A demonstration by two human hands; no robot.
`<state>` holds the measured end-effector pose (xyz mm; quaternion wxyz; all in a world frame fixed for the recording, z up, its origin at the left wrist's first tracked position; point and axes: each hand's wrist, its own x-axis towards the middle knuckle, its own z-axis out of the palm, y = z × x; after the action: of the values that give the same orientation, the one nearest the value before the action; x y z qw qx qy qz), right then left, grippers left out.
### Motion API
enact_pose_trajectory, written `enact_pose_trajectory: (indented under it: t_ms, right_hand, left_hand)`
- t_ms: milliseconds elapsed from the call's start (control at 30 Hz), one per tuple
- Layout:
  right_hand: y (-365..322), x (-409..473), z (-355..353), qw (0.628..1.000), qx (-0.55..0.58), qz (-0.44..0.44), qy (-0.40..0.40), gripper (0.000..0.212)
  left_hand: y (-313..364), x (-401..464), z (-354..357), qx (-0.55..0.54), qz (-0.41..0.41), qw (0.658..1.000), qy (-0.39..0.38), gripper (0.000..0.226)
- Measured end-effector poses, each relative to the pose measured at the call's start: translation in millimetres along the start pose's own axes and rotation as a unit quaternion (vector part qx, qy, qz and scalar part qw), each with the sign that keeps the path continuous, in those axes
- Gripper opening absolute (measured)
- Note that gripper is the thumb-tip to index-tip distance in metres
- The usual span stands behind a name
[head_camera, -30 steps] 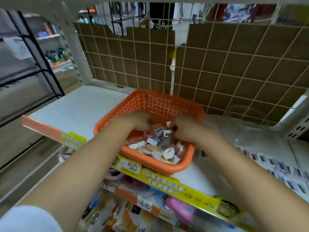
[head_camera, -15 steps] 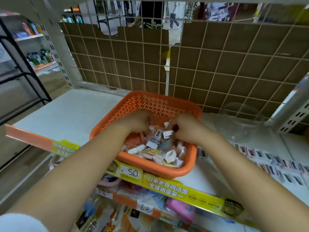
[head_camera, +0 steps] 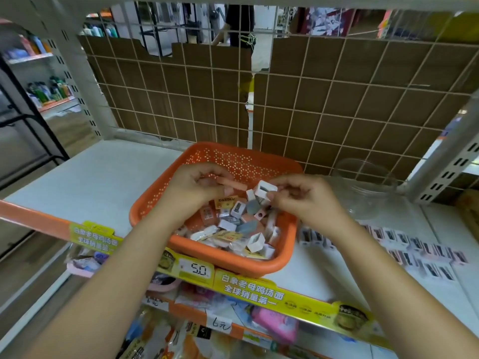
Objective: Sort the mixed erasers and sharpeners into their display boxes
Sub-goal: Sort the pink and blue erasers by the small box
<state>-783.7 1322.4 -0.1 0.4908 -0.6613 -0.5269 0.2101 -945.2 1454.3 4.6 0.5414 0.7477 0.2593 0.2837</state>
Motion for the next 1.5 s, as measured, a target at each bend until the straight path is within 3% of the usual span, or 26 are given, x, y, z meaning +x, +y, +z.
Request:
enact_pose_trajectory:
  t_ms: [167,300,533,733,1000,1200,1500]
  right_hand:
    - [-2,-15,-15,0.995,0.091,-0.009,0.031,0.029]
    - [1,-29,-35,0.981,0.178,0.02,0.072,0.032]
    - [21,-70,-100,0.97,0.198,0.069,0.127,0.026]
    - [50,-114,-181,0.956,0.203,0.123,0.171,0.024]
    - [100,-158,-241,0.964,-0.074,0.223,0.124,0.008]
    - [125,-168,-228,0.94,-0.267,0.209,0.028,0.017]
    - [122,-159,-213,0.915,-0.328,0.235,0.021,0.021]
  left_hand:
    - [5,-17,21,-0.094,0.013,0.995,0.029,0.007]
    - [14,-22,50,-0.107,0.043,0.993,0.018,0.024]
    - [31,-29,128,-0.167,0.043,0.985,0.017,0.044]
    - [34,-36,212,-0.155,-0.002,0.988,0.028,0.043]
    - [33,-49,286,-0.152,-0.055,0.986,0.036,0.037]
    - [34,-64,309,-0.179,-0.094,0.979,0.036,0.038]
    - [32,-77,303,-0.188,-0.096,0.977,0.023,0.033]
